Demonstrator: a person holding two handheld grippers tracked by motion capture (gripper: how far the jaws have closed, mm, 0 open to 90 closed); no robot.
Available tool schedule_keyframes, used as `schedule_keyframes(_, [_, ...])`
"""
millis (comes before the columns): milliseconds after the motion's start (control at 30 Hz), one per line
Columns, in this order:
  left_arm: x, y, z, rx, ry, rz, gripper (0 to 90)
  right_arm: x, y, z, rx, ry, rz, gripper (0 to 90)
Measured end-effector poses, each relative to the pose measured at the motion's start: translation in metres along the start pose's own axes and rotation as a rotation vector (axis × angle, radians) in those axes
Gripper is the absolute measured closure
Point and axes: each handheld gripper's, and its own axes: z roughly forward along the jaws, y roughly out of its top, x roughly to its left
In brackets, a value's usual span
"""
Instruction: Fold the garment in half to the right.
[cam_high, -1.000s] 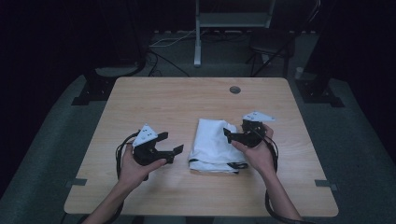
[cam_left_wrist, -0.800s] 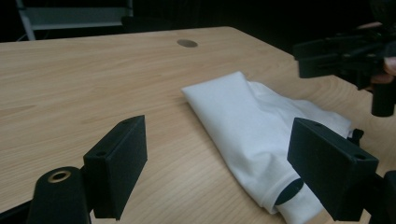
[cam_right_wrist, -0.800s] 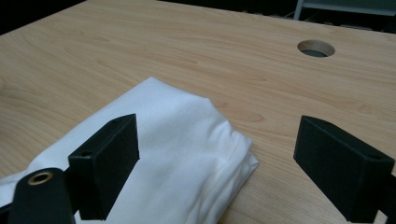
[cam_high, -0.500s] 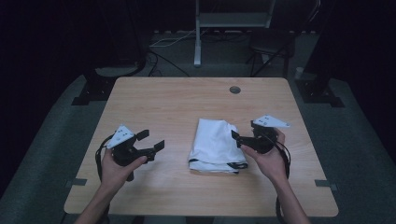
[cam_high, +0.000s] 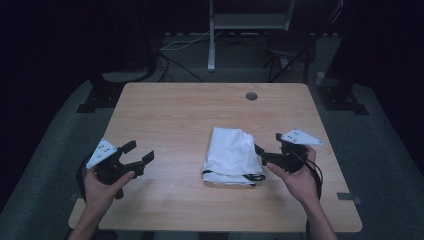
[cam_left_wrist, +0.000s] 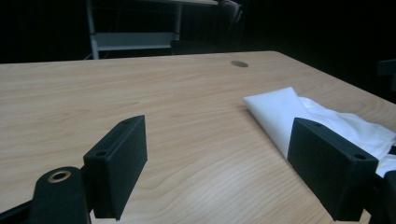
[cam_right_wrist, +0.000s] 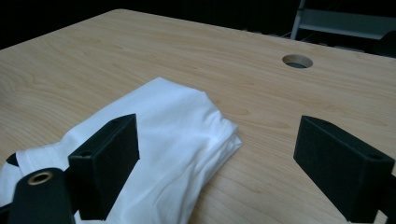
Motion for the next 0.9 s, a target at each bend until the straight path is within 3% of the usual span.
schedule_keyframes(900, [0.007,-0.024,-0.034,-0.001,0.049,0.019,19.5,-0.023,-0.030,-0.047,-0.028,-0.037,0.035,13.8])
